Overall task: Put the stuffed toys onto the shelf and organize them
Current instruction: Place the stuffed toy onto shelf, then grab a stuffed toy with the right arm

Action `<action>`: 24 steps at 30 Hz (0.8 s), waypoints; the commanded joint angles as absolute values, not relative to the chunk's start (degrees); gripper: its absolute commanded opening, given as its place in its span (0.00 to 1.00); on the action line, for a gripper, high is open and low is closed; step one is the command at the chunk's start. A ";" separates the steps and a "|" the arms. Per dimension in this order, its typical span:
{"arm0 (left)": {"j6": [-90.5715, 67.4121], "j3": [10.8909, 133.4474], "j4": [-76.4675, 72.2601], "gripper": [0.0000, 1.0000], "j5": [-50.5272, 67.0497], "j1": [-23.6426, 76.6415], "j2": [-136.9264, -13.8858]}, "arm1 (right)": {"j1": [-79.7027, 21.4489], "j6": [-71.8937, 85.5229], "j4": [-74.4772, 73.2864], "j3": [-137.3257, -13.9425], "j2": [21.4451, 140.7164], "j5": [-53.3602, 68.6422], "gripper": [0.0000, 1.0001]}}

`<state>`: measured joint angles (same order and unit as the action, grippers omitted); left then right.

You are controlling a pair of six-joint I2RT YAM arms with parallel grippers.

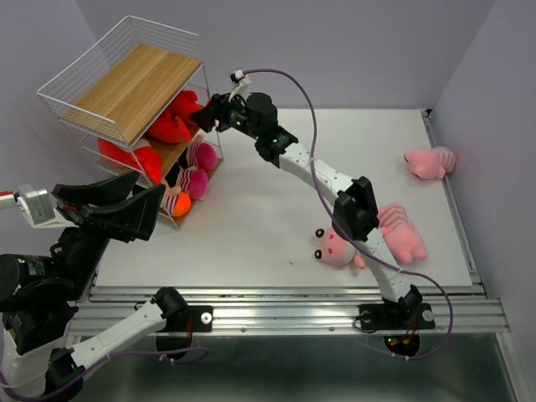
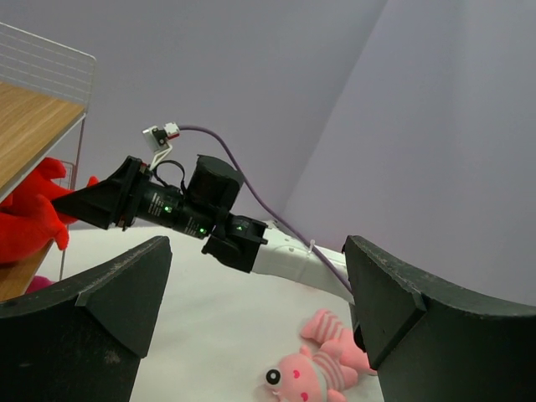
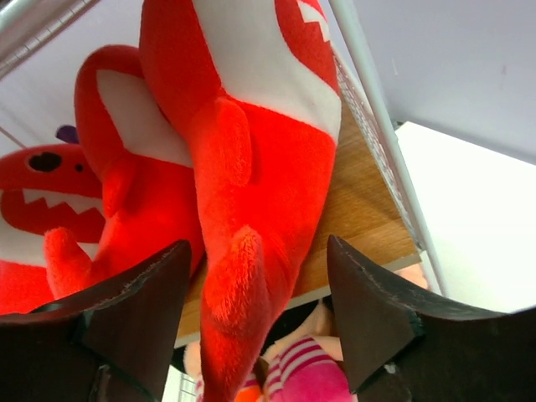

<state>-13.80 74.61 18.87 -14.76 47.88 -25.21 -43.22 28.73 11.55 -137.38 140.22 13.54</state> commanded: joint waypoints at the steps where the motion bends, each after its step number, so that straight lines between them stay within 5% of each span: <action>1: -14.41 75.50 15.73 0.96 -13.62 47.90 -24.87 | -43.33 25.93 15.56 -135.88 133.69 13.80 0.75; 7: -14.94 75.41 16.78 0.96 -13.71 47.90 -24.52 | -42.80 23.56 14.50 -132.10 129.29 15.82 0.97; 11: -15.38 76.37 18.10 0.95 -14.06 47.90 -24.87 | -41.75 19.96 13.36 -130.78 126.13 20.90 1.00; 16: -16.26 79.80 21.35 0.95 -13.72 47.90 -27.94 | -35.69 12.76 8.27 -125.44 119.02 42.41 1.00; 19: -16.96 81.56 23.73 0.95 -10.66 47.90 -31.19 | -31.91 0.04 -5.21 -118.32 111.12 53.16 1.00; 24: -17.22 81.74 24.08 0.96 -2.39 47.81 -38.56 | -29.44 -34.72 -41.88 -105.08 95.49 45.12 1.00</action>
